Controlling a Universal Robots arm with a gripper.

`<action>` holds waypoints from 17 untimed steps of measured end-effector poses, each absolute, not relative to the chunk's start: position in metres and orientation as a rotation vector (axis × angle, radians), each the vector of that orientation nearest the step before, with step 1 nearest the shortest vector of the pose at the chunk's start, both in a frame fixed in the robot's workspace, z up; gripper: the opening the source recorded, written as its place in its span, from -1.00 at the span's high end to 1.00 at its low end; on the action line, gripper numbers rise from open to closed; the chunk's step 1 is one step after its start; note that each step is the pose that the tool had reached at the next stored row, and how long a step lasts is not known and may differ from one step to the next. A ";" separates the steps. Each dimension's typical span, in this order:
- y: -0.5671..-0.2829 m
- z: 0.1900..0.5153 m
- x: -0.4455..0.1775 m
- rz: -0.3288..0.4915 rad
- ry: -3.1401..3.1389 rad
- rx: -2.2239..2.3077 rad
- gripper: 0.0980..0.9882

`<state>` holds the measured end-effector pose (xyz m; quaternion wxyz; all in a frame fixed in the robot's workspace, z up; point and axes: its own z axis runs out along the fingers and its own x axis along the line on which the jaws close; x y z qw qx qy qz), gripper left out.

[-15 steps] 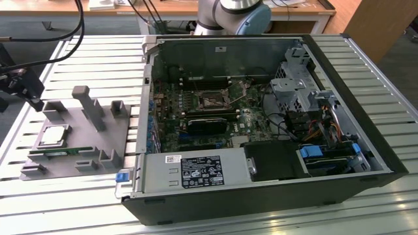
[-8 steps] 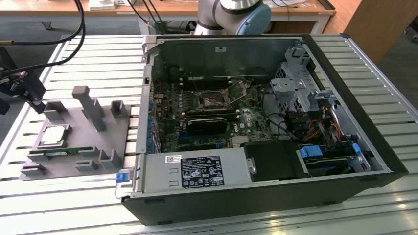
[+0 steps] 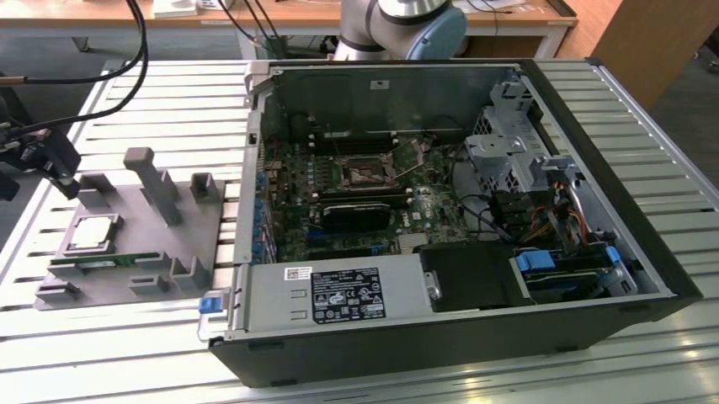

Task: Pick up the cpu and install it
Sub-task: 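Pick up the cpu and move it towards the insertion slot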

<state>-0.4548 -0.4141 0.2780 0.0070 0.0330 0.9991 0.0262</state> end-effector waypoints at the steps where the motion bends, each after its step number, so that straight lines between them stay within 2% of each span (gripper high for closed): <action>1: -0.414 0.277 -0.455 0.082 3.125 0.103 -0.49; 17: -0.415 0.255 -0.455 0.083 3.128 0.091 -0.49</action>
